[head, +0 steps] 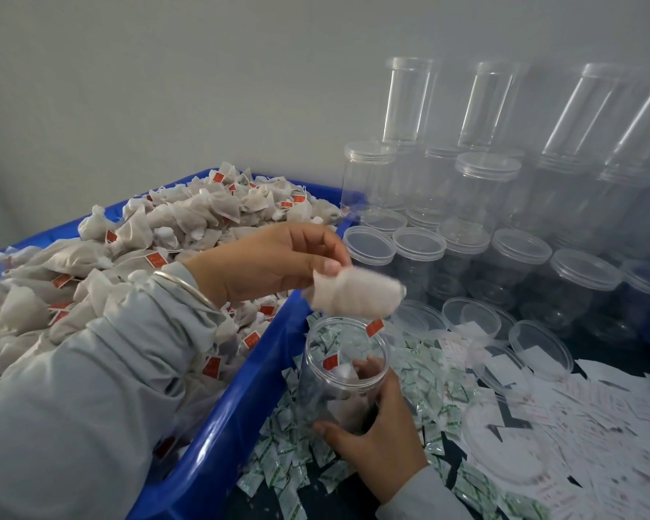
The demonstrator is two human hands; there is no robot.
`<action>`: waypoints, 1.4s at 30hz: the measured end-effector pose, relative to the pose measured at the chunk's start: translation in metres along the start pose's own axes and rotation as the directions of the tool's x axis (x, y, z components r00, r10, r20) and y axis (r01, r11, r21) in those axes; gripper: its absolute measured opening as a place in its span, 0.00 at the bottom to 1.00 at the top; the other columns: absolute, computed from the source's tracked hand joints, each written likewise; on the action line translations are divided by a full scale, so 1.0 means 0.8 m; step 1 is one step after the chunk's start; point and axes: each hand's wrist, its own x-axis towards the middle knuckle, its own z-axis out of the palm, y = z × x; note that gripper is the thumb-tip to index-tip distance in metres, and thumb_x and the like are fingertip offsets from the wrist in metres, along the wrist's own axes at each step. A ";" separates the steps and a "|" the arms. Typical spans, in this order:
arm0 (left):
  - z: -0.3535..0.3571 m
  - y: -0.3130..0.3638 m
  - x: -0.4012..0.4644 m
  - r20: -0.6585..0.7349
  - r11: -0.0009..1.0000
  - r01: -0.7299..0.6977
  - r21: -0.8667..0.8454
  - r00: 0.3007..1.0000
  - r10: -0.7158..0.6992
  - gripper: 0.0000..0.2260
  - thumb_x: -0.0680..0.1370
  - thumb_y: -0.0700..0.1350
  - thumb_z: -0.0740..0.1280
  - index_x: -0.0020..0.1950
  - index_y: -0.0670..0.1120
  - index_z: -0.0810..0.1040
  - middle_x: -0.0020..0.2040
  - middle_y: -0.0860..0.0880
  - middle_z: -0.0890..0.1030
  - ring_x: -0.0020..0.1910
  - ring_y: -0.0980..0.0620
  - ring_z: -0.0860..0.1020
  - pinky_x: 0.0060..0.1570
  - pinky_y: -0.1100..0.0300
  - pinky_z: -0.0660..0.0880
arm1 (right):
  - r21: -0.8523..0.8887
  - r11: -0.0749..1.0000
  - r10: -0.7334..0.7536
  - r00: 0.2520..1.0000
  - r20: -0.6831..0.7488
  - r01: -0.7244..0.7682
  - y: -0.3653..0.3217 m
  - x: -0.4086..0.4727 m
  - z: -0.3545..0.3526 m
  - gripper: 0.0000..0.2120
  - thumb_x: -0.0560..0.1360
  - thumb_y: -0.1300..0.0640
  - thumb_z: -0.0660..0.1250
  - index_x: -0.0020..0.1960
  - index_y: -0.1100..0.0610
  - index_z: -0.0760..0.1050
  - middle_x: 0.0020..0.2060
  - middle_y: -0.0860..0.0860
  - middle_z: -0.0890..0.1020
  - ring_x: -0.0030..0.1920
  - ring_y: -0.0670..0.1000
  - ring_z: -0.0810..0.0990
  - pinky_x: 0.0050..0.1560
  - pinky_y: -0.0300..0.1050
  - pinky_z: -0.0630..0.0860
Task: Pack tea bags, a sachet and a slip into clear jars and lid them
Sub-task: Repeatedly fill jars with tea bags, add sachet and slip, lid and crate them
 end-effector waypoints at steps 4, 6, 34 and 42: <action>-0.004 -0.002 -0.001 -0.069 0.998 0.005 0.061 0.998 -0.001 0.08 0.70 0.42 0.69 0.48 0.48 0.81 0.45 0.51 0.84 0.47 0.52 0.82 0.47 0.60 0.79 | 0.007 1.000 0.004 1.000 0.006 -0.004 0.000 0.001 0.000 0.40 0.51 0.39 0.77 0.59 0.34 0.63 0.54 0.21 0.70 0.55 0.26 0.72 0.48 0.19 0.67; -0.007 0.000 -0.002 -0.107 0.998 0.010 0.055 0.994 -0.004 0.09 0.68 0.43 0.68 0.48 0.47 0.80 0.44 0.51 0.84 0.46 0.52 0.82 0.46 0.61 0.79 | 0.002 1.000 0.005 1.000 0.002 -0.005 0.000 0.000 0.000 0.38 0.50 0.39 0.76 0.57 0.34 0.63 0.53 0.19 0.69 0.54 0.25 0.71 0.46 0.18 0.67; -0.057 -0.042 -0.006 -0.579 0.023 0.635 0.772 0.718 -0.386 0.10 0.76 0.44 0.69 0.55 0.43 0.82 0.53 0.47 0.82 0.53 0.50 0.79 0.54 0.60 0.74 | -0.033 0.999 0.022 1.000 -0.014 -0.022 0.006 0.000 0.001 0.41 0.49 0.35 0.76 0.57 0.32 0.61 0.52 0.19 0.69 0.55 0.24 0.69 0.47 0.17 0.65; -0.055 -0.025 0.000 -0.609 0.631 0.538 0.559 0.783 -0.128 0.05 0.76 0.44 0.69 0.40 0.51 0.78 0.38 0.52 0.81 0.34 0.56 0.76 0.34 0.65 0.71 | -0.043 0.999 0.001 1.000 -0.005 -0.001 0.004 0.001 0.001 0.40 0.50 0.36 0.76 0.58 0.32 0.61 0.53 0.18 0.66 0.55 0.23 0.67 0.47 0.16 0.64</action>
